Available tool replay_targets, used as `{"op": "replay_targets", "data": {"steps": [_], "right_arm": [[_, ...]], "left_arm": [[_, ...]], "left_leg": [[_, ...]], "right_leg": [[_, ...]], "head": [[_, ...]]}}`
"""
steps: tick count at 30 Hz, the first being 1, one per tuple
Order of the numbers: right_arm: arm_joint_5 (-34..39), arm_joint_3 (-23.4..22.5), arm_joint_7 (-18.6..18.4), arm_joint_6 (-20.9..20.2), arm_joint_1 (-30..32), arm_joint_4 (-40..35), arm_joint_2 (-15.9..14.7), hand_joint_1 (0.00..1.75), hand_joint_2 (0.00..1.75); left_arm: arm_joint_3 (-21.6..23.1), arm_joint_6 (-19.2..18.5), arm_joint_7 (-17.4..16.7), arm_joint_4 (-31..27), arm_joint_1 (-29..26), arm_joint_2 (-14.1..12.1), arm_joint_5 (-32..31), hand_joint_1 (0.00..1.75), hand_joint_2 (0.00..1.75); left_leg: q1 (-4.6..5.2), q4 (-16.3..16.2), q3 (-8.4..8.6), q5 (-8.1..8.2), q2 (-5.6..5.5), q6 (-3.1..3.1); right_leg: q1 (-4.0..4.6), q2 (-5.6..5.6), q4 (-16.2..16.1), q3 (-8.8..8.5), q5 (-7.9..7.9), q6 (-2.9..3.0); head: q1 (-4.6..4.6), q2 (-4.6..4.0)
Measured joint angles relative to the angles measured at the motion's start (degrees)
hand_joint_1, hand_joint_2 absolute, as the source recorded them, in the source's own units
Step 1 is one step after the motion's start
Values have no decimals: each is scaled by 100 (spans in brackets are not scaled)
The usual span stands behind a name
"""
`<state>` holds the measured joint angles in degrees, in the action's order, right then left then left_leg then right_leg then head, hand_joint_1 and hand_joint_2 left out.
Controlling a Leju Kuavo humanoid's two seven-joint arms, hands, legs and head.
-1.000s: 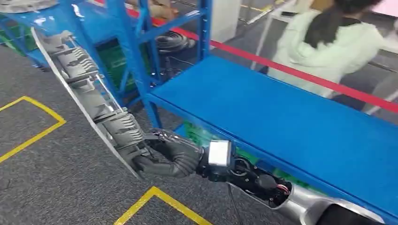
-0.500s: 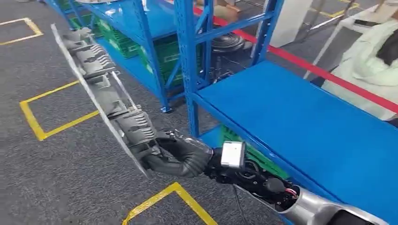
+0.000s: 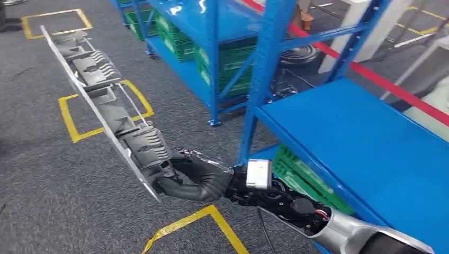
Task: Take the parts from the cabinet and place them on the table.
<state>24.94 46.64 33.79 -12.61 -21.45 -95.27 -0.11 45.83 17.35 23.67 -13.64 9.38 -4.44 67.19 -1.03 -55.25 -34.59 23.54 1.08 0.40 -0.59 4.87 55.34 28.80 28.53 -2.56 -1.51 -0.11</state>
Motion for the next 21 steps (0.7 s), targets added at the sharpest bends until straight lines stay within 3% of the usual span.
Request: {"op": "replay_targets", "data": {"steps": [1,2,3,4,5,6,8,9,10,11,12,14,15,16,17,18,19,20,21], "right_arm": [[2,-15,7,-2,3,-2,0,175,175],[2,-28,9,-7,7,0,-2,175,175],[0,-31,11,-7,9,0,-2,175,175],[2,-31,11,-7,15,2,-2,175,175],[2,-31,11,-9,20,6,-2,175,175],[2,-31,11,-9,18,15,-2,175,175],[2,-33,11,-9,13,15,-2,175,175],[2,-35,11,-9,0,15,-2,175,175],[4,-39,11,-9,-11,15,-2,175,175],[9,-44,13,-9,-18,11,-2,175,175],[11,-44,11,-9,-33,13,-2,175,175],[76,-44,-17,4,-34,11,0,175,175],[109,-42,-24,17,-37,11,13,175,175],[122,-39,-33,22,-40,13,22,175,175],[162,-39,-26,31,-59,15,26,175,175],[190,-42,-15,33,-58,15,26,175,175],[206,-39,2,35,-56,20,26,175,175],[208,-33,11,35,-56,24,26,175,175],[208,-24,13,35,-55,44,26,175,175]], "left_arm": [[0,0,2,0,-5,-2,0,0,175],[0,0,4,0,-3,-7,0,0,175],[0,0,11,0,-2,-7,0,0,175],[0,2,13,0,-5,-4,0,0,175],[0,2,13,0,-12,-4,0,0,175],[0,4,13,0,-22,-4,2,0,175],[0,9,13,0,-37,-2,2,0,175],[0,9,13,0,-39,0,2,0,175],[0,9,13,0,-39,24,-7,0,175],[0,18,7,0,-20,15,-13,0,175],[0,42,2,0,-23,17,-20,0,175],[0,63,-28,0,-48,15,-26,0,175],[0,83,-44,2,-58,0,-9,0,175],[0,87,-46,2,-60,20,-4,0,175],[0,96,-46,2,-43,22,11,0,175],[2,103,-52,0,-34,20,28,0,175],[2,107,-52,2,-38,20,33,0,175],[2,109,-57,2,-45,22,46,0,175],[0,111,-63,2,-53,22,50,0,175]], "left_leg": [[-2,0,-1,-3,-52,39],[1,0,-1,-4,-118,57],[15,-1,-2,-4,-200,69],[31,-1,-1,-6,-282,76],[42,-2,3,-8,-384,78],[46,-2,9,-9,-470,80],[52,-3,30,-11,-665,77],[49,-3,40,-15,-745,72],[26,-3,23,-25,-799,54],[24,-20,-12,-42,-876,22],[-3,-10,-55,-67,-920,-19],[-10,68,-63,-125,-1106,-119],[-10,38,-63,-103,-1012,-109],[48,-119,-135,27,-578,-139],[37,-487,-326,258,-348,-161],[17,-982,-560,493,-228,-192],[2,-1421,-765,667,-184,-221],[-8,-1724,-906,743,-162,-245],[-23,-1706,-891,670,-149,-262]], "right_leg": [[-15,-247,301,133,209,1],[-10,-366,769,341,452,1],[-1,-429,1321,600,684,-3],[2,-448,1743,813,815,2],[8,-460,1927,929,787,16],[12,-471,1803,898,644,41],[21,-540,923,530,91,118],[27,-745,369,288,-199,174],[-4,-1122,127,175,-180,235],[-1,-1120,21,174,-209,221],[21,-1048,-1,161,-181,212],[21,-912,-60,128,-210,235],[-62,-792,-165,70,-264,235],[-46,-727,-208,49,-281,264],[-35,-629,-207,51,-284,280],[-18,-538,-203,57,-282,284],[-8,-436,-202,61,-276,290],[-6,-340,-201,64,-271,291],[-7,-252,-200,64,-264,287]], "head": [[-41,0],[-79,0],[-131,0],[-151,0],[-146,0],[-144,0],[-174,0],[-192,0],[-169,0],[-133,0],[-190,0],[-207,0],[-205,0],[-138,0],[-46,0],[-4,0],[7,0],[24,0],[50,0]]}}
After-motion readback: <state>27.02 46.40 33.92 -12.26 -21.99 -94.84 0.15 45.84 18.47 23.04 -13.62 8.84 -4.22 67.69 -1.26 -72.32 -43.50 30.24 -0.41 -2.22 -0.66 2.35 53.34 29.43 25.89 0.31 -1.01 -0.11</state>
